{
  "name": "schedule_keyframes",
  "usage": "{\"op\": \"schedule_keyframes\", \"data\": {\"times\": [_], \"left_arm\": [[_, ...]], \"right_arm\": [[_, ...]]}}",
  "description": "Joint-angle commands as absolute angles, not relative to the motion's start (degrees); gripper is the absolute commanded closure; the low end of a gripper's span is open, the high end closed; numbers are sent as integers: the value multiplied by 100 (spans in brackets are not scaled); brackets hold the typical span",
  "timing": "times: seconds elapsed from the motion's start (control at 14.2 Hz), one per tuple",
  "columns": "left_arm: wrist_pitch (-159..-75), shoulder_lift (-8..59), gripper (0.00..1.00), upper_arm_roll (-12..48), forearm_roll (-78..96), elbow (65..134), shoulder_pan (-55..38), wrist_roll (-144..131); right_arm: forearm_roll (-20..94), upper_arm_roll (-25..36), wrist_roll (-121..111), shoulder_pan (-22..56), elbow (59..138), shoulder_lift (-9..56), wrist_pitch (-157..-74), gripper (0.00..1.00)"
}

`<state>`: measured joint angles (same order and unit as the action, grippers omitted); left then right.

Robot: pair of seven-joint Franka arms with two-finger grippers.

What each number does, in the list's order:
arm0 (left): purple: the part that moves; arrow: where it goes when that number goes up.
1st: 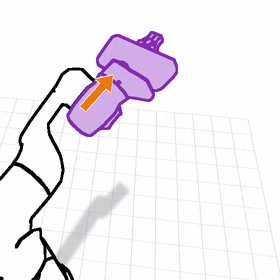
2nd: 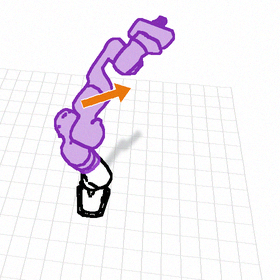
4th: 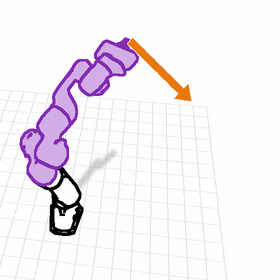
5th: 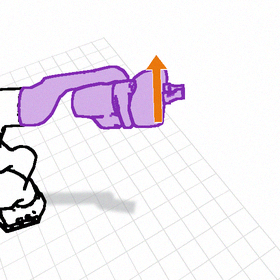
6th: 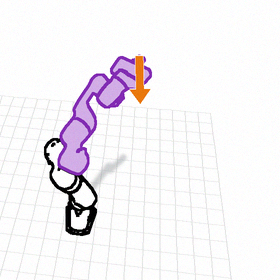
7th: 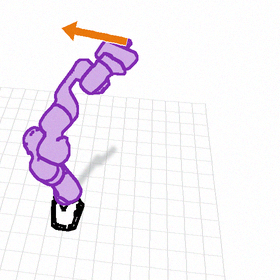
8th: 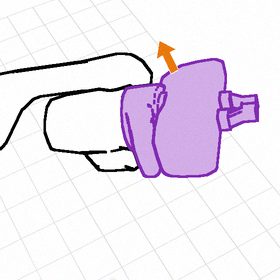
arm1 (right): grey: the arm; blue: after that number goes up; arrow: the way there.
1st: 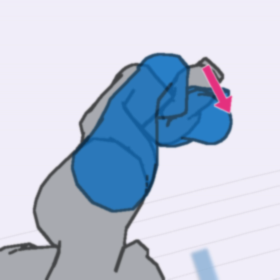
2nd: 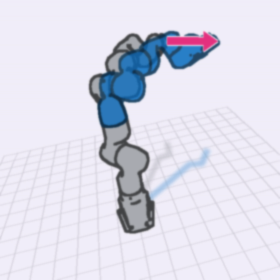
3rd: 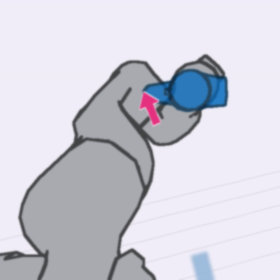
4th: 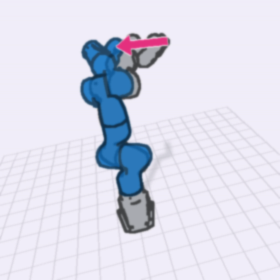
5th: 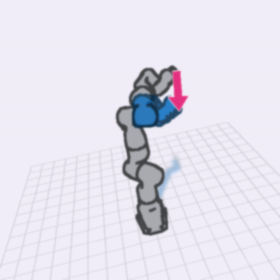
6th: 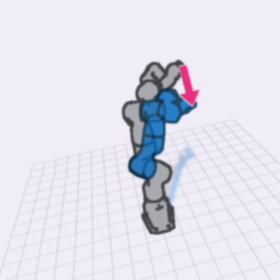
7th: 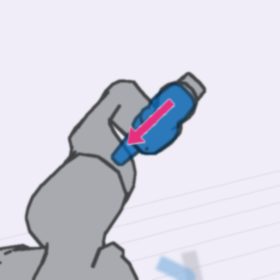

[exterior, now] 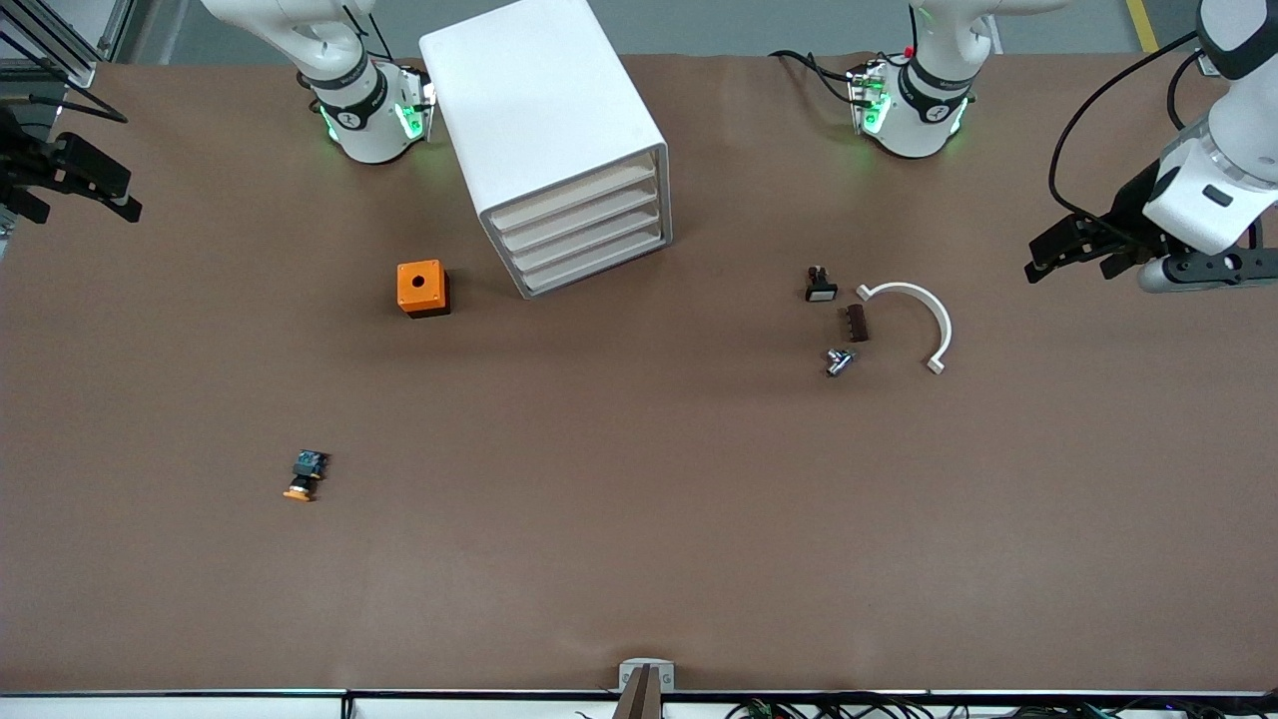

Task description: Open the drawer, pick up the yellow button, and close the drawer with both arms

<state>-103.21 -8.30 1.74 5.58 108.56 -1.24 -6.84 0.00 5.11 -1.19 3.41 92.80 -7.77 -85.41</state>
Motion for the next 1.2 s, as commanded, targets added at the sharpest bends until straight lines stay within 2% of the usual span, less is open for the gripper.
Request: {"op": "schedule_keyframes", "data": {"times": [0.0, 0.21, 0.64, 1.13], "left_arm": [[-10318, -949, 0, 114, 431, 10697, -70, -571], [-10257, -888, 0, 105, 431, 10328, -26, -580], [-10257, -36, 0, 123, 422, 9046, -53, -606], [-10143, 62, 0, 149, 202, 8947, -44, -483]], "right_arm": [[62, 536, -44, 360, 9176, -747, -8455, 0], [53, 536, -192, 378, 9176, -747, -8464, 0], [263, 571, -211, 299, 9220, -756, -8455, 0], [273, 571, -255, 299, 9220, -747, -8411, 0]]}}
